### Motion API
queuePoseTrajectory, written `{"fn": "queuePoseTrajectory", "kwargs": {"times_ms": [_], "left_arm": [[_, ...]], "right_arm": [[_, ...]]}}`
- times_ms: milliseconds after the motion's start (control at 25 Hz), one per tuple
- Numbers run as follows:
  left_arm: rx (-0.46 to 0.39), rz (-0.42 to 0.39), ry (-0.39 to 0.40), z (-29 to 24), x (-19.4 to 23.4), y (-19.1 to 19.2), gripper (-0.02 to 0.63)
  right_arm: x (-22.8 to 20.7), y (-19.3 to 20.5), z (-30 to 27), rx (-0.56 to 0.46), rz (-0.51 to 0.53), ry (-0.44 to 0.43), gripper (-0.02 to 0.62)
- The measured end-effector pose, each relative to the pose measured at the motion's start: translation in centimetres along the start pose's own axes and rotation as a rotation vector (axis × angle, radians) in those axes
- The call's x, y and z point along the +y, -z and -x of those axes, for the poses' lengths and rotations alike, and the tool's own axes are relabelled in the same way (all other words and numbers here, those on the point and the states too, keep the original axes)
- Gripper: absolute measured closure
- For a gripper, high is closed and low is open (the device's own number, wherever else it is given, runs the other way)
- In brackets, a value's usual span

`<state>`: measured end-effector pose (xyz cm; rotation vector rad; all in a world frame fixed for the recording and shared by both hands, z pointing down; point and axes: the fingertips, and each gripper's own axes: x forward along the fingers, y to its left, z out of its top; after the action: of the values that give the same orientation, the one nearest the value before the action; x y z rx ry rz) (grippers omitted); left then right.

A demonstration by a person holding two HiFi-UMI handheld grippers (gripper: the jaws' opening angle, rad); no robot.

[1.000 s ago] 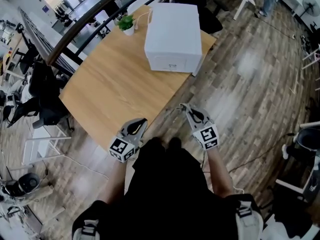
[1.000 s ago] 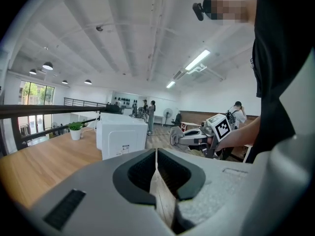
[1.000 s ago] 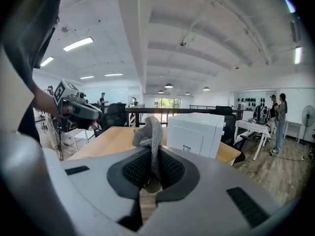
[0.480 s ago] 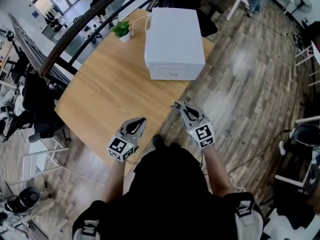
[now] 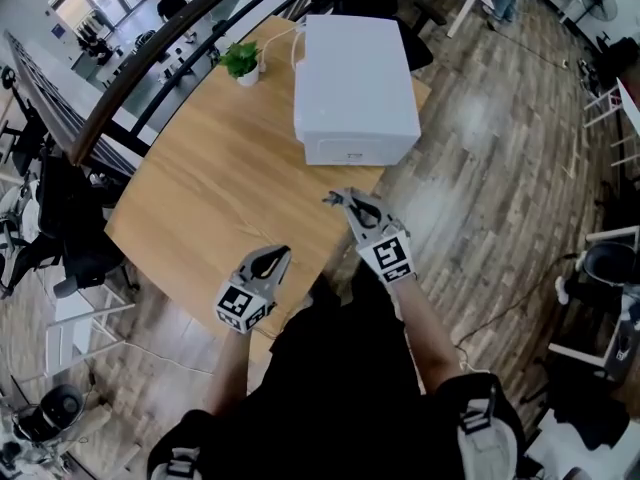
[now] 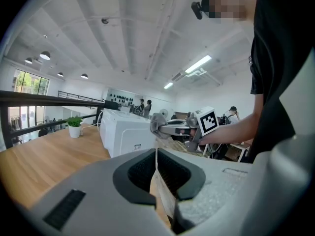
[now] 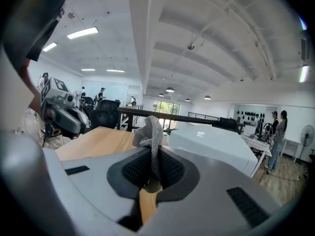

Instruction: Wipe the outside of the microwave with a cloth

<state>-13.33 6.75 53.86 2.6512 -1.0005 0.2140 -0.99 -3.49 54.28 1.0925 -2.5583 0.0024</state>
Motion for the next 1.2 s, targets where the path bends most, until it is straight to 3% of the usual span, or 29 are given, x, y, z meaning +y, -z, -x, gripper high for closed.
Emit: {"fn": "queuePoseTrajectory", "kwargs": {"times_ms": [560,1200], "left_arm": [[-0.014,0.060,-0.066,0.4,1.6,0.8,0.595],[-0.006,0.060,-0.112,-1.4,3.8,-0.3,0.595]], "right_arm": [[-1.1,-0.5,-4.8,-0.010,0.085,-0.014,0.580],[-4.4,-0.5,-10.7,-0.010,0.115,0.006,0.579]]}}
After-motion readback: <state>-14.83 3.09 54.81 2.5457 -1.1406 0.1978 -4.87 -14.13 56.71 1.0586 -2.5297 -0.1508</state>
